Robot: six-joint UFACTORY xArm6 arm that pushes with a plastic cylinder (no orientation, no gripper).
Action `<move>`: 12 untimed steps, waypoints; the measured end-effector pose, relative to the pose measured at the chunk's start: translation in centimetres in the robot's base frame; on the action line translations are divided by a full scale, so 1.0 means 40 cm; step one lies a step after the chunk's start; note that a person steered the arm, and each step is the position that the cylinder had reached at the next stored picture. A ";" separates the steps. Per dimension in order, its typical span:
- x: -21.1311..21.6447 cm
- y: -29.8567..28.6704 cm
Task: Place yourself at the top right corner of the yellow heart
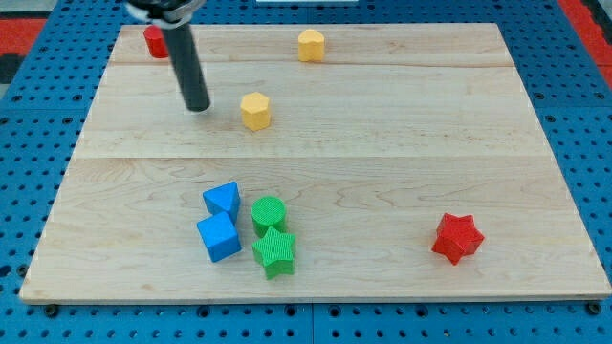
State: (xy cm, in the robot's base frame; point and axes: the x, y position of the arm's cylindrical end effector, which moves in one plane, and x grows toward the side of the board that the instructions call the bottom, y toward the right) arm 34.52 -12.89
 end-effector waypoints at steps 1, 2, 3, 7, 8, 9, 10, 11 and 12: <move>-0.003 0.116; 0.007 0.199; -0.128 0.313; -0.323 0.618; -0.323 0.627; -0.323 0.638; -0.323 0.670; -0.323 0.741; -0.323 0.808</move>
State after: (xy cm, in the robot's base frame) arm 21.59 19.44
